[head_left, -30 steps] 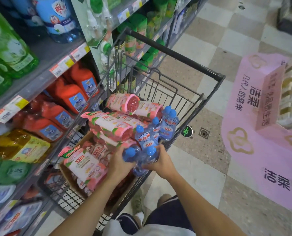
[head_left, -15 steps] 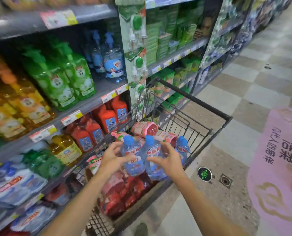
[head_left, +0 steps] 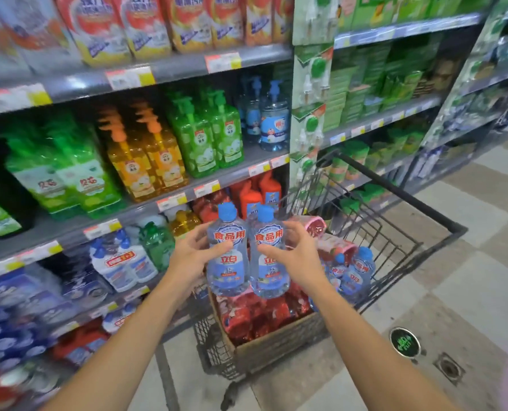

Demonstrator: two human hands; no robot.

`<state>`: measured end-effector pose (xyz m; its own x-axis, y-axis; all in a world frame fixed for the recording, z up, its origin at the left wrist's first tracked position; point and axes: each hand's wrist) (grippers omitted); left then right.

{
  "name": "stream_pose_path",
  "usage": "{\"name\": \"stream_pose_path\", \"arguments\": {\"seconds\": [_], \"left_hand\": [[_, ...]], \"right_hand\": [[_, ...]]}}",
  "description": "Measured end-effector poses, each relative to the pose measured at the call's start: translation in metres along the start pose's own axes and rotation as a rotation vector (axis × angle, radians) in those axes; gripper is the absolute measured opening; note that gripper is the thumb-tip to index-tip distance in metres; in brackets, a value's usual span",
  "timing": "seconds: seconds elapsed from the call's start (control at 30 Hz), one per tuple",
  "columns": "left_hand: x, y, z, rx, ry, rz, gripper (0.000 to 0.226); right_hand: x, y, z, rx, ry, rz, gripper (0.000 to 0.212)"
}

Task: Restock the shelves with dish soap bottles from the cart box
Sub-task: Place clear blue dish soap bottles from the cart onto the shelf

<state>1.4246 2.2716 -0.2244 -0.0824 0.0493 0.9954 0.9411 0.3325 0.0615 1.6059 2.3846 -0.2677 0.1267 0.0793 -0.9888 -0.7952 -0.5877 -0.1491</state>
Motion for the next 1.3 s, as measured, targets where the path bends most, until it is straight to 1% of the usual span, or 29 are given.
{"name": "stream_pose_path", "arguments": {"seconds": [0.2,0.27,0.37,0.47,0.6,0.77,0.83,0.87,0.93,1.0,1.1,1.3], "left_hand": [[0.018,-0.067,-0.064,0.174,0.049,-0.003,0.039],[0.025,-0.096,-0.088,0.252,0.077,0.015,0.040],[0.035,-0.139,-0.127,0.365,0.123,0.026,0.042],[0.044,-0.188,-0.169,0.451,0.171,0.035,0.043],[0.054,-0.265,-0.229,0.567,0.210,0.053,0.042],[0.066,-0.364,-0.311,0.719,0.272,0.039,0.046],[0.072,-0.400,-0.345,0.753,0.311,0.039,0.040],[0.074,-0.416,-0.362,0.762,0.325,0.052,0.041],[0.079,-0.449,-0.396,0.795,0.349,0.082,0.050],[0.083,-0.480,-0.429,0.829,0.367,0.098,0.049],[0.087,-0.524,-0.478,0.874,0.354,0.100,0.042],[0.092,-0.605,-0.555,1.013,0.346,0.082,0.043]], "right_hand": [[-0.033,0.079,0.000,-0.165,-0.071,0.026,0.046],[-0.045,0.113,0.003,-0.217,-0.093,0.022,0.047],[-0.063,0.171,0.006,-0.315,-0.128,0.005,0.054],[-0.085,0.238,0.004,-0.395,-0.160,0.003,0.065],[-0.113,0.337,-0.009,-0.493,-0.205,0.015,0.065],[-0.156,0.463,-0.038,-0.629,-0.254,0.028,0.053],[-0.172,0.513,-0.052,-0.672,-0.290,0.042,0.051],[-0.179,0.538,-0.060,-0.687,-0.304,0.053,0.050],[-0.193,0.586,-0.074,-0.722,-0.317,0.079,0.047],[-0.205,0.631,-0.089,-0.764,-0.331,0.087,0.044],[-0.225,0.695,-0.112,-0.847,-0.343,0.089,0.043],[-0.260,0.814,-0.149,-0.966,-0.370,0.126,0.044]]}}
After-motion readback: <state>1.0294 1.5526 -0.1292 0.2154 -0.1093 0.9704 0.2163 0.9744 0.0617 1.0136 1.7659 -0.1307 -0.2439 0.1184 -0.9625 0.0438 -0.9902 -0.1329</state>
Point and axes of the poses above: each hand's wrist, its own z-axis towards the middle knuckle, its own y-axis out of the palm, x = y × z, and after that the axes turned 10 degrees about -x, right-handed
